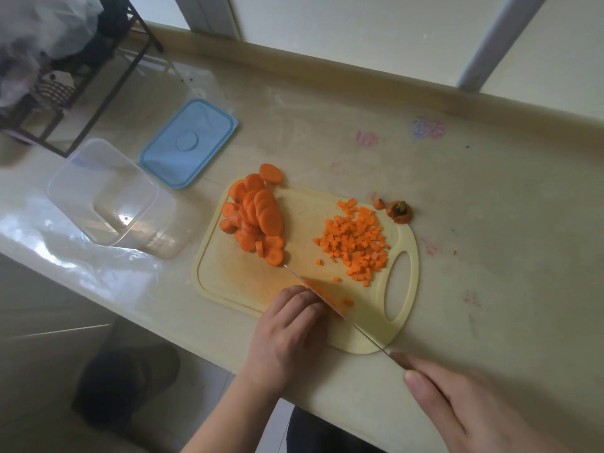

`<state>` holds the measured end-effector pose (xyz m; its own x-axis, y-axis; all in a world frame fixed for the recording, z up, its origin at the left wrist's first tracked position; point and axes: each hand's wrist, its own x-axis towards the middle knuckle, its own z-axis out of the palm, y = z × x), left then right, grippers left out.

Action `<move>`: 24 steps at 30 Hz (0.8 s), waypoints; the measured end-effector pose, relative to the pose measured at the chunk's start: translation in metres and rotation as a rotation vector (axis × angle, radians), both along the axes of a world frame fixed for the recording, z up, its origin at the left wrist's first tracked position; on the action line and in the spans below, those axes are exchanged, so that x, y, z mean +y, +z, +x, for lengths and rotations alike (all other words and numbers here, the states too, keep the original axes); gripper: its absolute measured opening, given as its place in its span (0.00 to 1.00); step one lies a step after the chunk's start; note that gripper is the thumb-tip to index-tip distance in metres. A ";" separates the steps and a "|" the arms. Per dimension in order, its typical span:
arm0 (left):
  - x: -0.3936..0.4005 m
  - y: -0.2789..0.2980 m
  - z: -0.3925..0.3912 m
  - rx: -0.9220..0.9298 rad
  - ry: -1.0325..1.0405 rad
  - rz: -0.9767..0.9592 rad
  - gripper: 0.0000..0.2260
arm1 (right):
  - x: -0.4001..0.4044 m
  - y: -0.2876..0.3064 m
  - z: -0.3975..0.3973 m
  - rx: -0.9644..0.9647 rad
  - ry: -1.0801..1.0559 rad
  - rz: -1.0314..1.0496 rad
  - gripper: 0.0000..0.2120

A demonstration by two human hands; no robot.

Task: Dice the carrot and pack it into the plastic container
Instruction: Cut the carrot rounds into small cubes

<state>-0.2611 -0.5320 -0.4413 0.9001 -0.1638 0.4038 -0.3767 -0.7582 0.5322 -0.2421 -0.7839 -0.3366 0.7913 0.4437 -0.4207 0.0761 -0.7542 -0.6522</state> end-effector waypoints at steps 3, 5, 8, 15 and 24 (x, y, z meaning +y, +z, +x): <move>0.000 0.000 0.002 -0.004 0.005 -0.017 0.04 | 0.002 0.001 -0.001 -0.032 -0.024 0.021 0.31; 0.000 -0.001 0.002 -0.012 0.002 -0.001 0.03 | 0.005 0.002 0.000 -0.090 0.036 -0.003 0.28; 0.002 -0.004 0.001 -0.022 -0.001 0.012 0.03 | 0.003 0.002 -0.001 -0.236 0.117 -0.099 0.20; 0.003 0.000 0.005 0.018 0.004 -0.075 0.10 | 0.010 -0.004 0.001 -0.201 0.125 -0.107 0.14; 0.004 -0.008 0.001 -0.012 0.000 -0.010 0.01 | 0.015 0.002 0.025 0.092 -0.062 0.204 0.14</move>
<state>-0.2603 -0.5280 -0.4491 0.8949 -0.1598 0.4166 -0.3836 -0.7525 0.5354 -0.2173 -0.7690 -0.3344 0.7823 0.4785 -0.3988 -0.0329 -0.6076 -0.7936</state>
